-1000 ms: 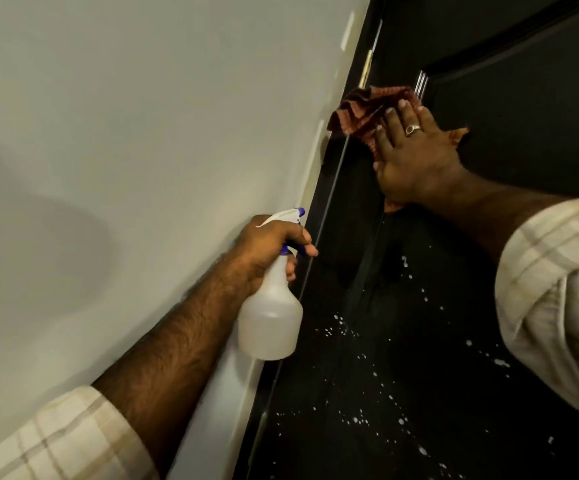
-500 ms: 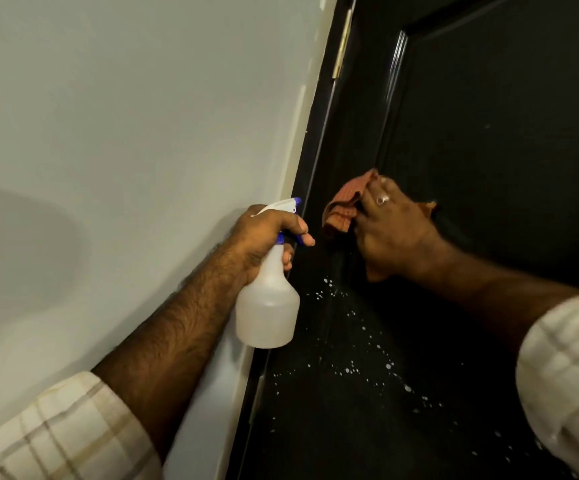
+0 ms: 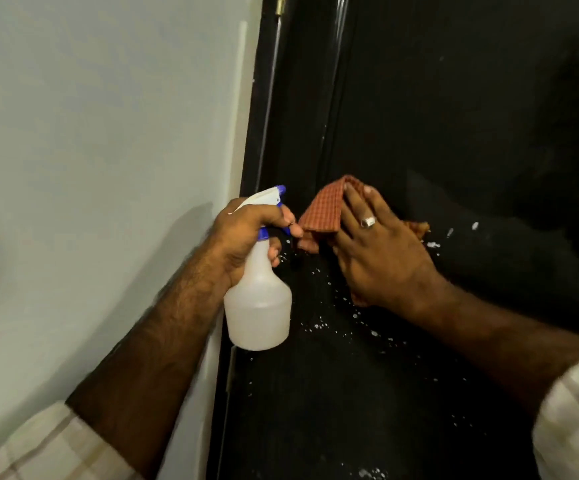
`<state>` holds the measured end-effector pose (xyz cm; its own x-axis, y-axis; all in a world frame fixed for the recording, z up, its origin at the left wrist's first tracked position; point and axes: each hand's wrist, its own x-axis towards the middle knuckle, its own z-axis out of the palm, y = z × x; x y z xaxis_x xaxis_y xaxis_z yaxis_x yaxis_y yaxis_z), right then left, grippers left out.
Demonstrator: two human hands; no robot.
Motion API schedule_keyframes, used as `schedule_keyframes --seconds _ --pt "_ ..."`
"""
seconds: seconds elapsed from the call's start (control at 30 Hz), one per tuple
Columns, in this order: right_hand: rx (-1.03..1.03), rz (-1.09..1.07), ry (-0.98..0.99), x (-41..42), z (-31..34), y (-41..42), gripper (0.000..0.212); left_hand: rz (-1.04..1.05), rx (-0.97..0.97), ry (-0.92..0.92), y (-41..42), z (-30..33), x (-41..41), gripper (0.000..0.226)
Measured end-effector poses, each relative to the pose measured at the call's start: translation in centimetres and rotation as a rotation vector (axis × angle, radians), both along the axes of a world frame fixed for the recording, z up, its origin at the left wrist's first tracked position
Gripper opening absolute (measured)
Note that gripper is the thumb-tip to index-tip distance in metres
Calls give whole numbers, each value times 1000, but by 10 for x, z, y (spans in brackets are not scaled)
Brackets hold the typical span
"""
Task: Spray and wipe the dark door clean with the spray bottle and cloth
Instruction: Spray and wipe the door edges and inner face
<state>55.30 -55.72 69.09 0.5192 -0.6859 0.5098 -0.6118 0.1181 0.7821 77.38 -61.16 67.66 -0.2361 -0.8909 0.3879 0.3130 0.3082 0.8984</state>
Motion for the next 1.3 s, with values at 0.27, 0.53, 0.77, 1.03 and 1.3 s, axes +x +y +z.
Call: schedule_keyframes --seconds 0.27,0.53,0.77,1.03,1.3 --pt "-386 1 -156 -52 54 69 51 -69 -42 -5 7 3 3 12" --pt "-342 2 -223 -35 45 30 59 -109 -55 -47 12 13 -41 13" --pt "-444 -10 -314 -99 -25 123 42 -126 -72 -36 33 -7 -55 13" --pt "-526 -89 -467 -72 28 96 59 -134 -56 36 66 -6 -86 11" --pt "-698 -48 -477 -153 -50 189 34 -327 -50 55 99 -10 -120 14"
